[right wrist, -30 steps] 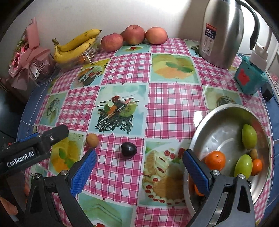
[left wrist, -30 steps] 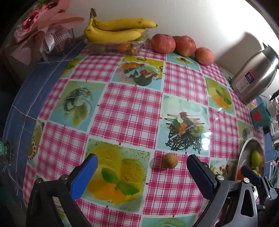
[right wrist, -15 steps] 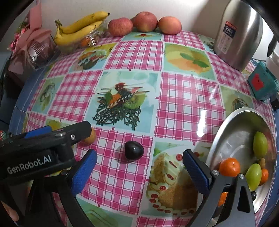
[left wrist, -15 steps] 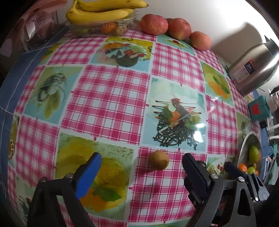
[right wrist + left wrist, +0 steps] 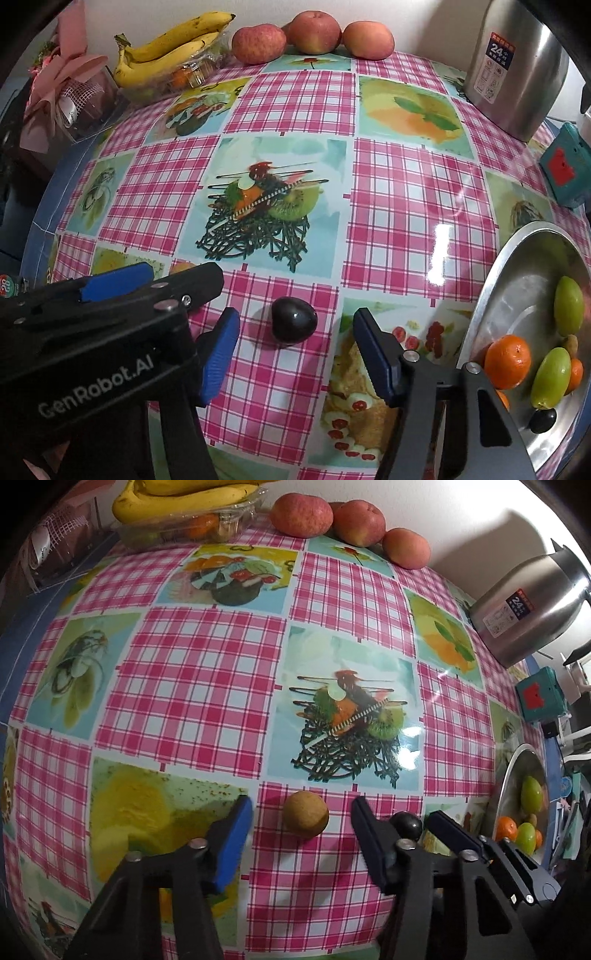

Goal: Organize fruits
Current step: 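Close the left tool on the brown kiwi while the right tool closes on the dark plum, then carry the kiwi and the dark plum with both tools over the steel bowl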

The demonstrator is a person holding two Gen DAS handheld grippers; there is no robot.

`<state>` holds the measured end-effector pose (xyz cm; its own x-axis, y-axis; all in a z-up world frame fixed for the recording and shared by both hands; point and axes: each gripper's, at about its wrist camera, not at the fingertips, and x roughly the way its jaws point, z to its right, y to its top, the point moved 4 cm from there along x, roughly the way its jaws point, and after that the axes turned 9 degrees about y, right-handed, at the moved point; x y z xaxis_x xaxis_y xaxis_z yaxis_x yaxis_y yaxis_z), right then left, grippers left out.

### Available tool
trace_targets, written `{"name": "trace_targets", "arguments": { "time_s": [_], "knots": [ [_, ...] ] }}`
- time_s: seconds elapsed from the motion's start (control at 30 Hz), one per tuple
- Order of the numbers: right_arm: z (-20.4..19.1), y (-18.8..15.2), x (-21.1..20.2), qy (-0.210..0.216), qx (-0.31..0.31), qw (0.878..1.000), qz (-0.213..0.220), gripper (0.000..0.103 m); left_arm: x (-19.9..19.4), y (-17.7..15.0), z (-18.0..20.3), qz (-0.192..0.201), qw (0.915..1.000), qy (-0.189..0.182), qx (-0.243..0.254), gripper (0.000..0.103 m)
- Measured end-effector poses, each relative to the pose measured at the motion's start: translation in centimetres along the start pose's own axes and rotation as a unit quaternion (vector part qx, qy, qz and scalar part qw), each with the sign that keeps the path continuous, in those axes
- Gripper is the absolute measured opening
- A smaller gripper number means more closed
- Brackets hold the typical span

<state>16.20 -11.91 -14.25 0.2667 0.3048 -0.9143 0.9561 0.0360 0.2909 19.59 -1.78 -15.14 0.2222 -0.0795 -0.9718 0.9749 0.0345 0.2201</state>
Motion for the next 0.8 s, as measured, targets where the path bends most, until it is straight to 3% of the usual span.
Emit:
{"name": "trace_targets", "arguments": {
  "time_s": [0.07,0.27,0.4,0.8],
  "knots": [
    [0.2,0.0,0.0,-0.001,0.004,1.0,0.001,0.044,0.1,-0.1,0.0,-0.004,1.0,-0.005,-0.003,0.047],
    [0.5,0.1,-0.3,0.012,0.019,1.0,0.004,0.034,-0.2,-0.1,0.2,0.001,1.0,-0.01,-0.001,0.028],
    [0.4,0.2,-0.5,0.023,0.024,0.999,0.006,0.026,-0.3,-0.1,0.4,0.004,0.9999,-0.011,0.002,0.028],
    [-0.4,0.6,-3.2,0.031,0.012,0.999,0.032,0.026,-3.0,0.5,0.1,0.045,0.9989,-0.004,-0.008,0.028]
  ]
}}
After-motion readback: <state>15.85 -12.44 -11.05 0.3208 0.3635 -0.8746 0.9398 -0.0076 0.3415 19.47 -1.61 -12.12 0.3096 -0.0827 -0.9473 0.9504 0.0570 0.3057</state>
